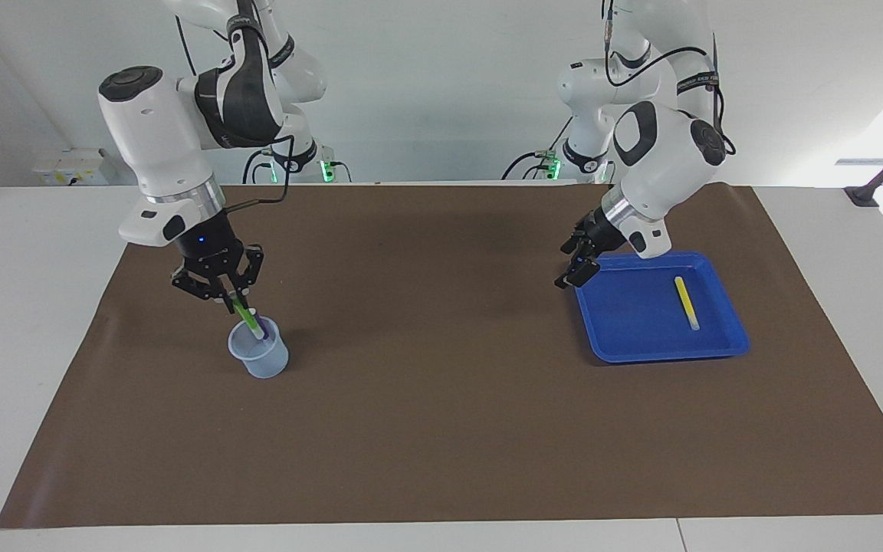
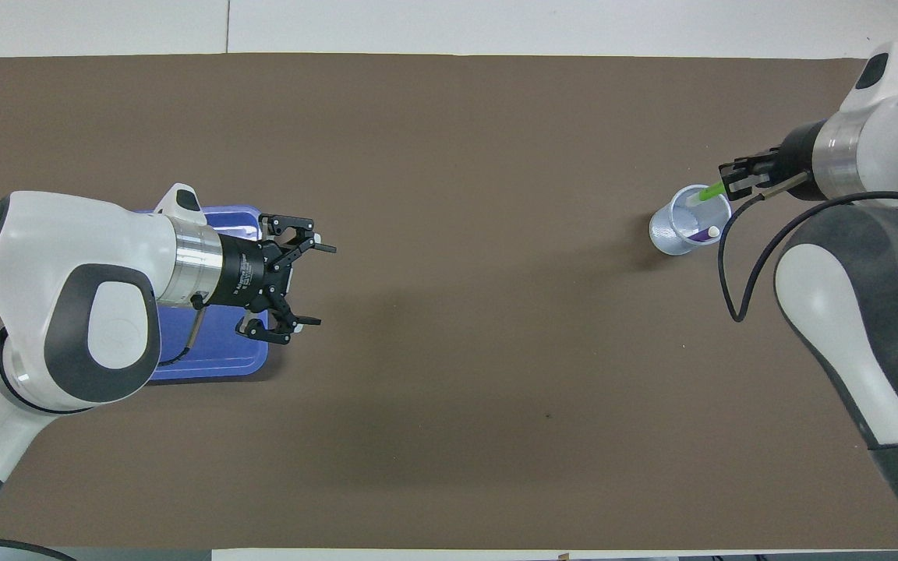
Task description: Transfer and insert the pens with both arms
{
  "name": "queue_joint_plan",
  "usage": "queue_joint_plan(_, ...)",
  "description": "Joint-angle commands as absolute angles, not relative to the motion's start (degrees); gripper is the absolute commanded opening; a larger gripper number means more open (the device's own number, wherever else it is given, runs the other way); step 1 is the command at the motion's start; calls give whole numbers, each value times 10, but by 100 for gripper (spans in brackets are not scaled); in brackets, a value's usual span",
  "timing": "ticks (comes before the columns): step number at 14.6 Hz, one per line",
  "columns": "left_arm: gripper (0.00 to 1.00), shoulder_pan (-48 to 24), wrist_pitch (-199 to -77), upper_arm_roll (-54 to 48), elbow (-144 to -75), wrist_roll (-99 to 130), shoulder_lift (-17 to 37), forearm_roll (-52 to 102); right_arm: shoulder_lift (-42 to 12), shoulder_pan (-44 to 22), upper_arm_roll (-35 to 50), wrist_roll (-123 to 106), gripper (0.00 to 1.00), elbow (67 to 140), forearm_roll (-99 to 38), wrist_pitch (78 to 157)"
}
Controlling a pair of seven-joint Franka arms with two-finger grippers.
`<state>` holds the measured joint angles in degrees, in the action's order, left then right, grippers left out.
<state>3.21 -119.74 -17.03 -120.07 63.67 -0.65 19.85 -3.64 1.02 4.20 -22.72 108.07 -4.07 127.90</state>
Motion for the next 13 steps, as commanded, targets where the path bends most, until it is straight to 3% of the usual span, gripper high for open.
queue_joint_plan(1,100,89,-1169,-172,-1179,499,1,173,-27,39,50,-264,0,1133,-30,1332)
queue_joint_plan(5,100,172,-1190,-172,-1179,248,8,100,-33,53,50,-282,0,1158,-31,1360)
queue_joint_plan(9,100,191,-1243,-172,-1158,108,65,-26,-46,53,51,-282,0,1179,-31,1405)
queue_joint_plan(13,100,219,-1313,-172,-1164,-38,107,-44,-61,53,51,-280,0,1180,-32,1406)
